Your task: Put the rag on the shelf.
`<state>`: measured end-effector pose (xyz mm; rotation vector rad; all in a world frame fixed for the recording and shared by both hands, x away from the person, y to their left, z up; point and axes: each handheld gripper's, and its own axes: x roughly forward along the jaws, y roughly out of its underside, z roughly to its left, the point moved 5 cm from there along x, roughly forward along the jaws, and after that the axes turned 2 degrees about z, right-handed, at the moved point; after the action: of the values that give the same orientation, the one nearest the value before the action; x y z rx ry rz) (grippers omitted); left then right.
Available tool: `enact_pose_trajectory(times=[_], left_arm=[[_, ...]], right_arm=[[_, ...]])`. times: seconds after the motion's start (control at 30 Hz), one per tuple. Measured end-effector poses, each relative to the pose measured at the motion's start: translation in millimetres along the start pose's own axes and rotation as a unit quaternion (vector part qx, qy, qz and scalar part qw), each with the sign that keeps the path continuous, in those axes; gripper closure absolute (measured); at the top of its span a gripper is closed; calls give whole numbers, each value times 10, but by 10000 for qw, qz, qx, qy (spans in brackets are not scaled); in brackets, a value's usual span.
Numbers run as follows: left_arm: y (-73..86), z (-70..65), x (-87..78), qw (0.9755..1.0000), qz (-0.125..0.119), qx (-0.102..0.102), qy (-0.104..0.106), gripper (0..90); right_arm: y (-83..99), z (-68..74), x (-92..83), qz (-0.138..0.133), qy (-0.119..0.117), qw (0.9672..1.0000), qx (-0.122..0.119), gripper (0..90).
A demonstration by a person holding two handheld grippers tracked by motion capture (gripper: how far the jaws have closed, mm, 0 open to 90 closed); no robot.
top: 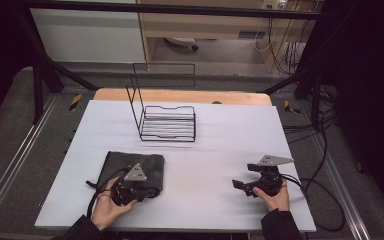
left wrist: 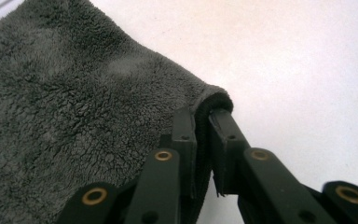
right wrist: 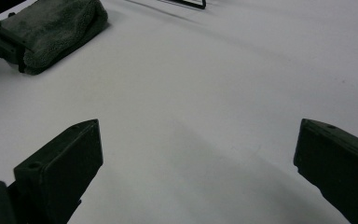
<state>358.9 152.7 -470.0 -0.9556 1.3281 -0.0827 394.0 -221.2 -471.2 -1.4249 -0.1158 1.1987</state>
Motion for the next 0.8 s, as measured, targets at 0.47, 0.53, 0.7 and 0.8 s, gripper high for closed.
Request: enact_pose_trajectory(times=[0.47,0.53,0.7,0.8], left_arm=[[-170,-41,-95,9990,-393,-116,200,848],[-237,-57,-84,9988,-426,-140,217,848],[-351,-121,-30,9987,-415,-154,247,849],[-492,-208,48,9986,-390,-203,277,848]], right_arm=[[-6,7,2,-3,-15,10000,22,21],[-10,9,6,-3,-24,10000,-7,21],[-13,17,14,-7,-30,10000,0,22],[-15,20,11,-14,-33,10000,10,21]])
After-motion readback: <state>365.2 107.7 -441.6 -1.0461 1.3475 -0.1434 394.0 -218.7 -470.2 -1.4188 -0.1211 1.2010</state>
